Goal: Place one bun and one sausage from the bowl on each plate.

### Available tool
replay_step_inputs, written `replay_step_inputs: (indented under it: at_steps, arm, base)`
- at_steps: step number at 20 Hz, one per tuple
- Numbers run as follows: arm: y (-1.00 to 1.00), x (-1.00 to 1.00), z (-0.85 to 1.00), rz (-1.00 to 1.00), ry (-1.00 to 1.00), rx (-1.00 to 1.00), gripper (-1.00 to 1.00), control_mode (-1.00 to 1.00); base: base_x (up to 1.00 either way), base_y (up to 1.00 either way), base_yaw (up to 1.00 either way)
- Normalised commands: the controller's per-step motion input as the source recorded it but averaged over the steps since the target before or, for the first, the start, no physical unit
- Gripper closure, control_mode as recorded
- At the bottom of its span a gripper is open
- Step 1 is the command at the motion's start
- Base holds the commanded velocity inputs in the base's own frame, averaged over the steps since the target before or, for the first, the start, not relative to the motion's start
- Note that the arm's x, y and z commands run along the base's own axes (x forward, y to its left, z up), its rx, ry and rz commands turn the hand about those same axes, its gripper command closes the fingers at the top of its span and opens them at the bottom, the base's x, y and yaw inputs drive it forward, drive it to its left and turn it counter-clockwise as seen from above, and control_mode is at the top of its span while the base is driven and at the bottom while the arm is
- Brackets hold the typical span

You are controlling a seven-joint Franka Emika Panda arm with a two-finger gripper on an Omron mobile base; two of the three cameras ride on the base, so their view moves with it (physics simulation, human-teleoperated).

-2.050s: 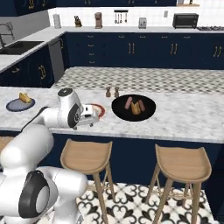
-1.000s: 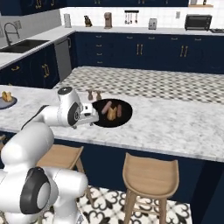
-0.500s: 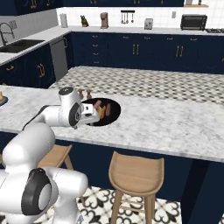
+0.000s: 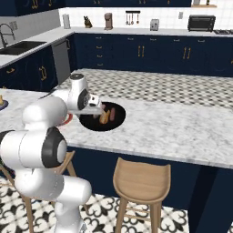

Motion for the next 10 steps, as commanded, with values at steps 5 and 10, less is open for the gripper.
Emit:
replay_step_inputs:
  at_steps: [5, 10]
  arm:
    - [-0.65, 0.93, -0.33, -0.28, 0.22, 0.02, -1.00, -1.00]
    - [-0.08, 0.75, -0.49, -0.07, 0.05, -0.01, -1.00, -1.00]
  base:
    - [0.00, 0.00, 0.00]
    - [0.00, 0.00, 0.00]
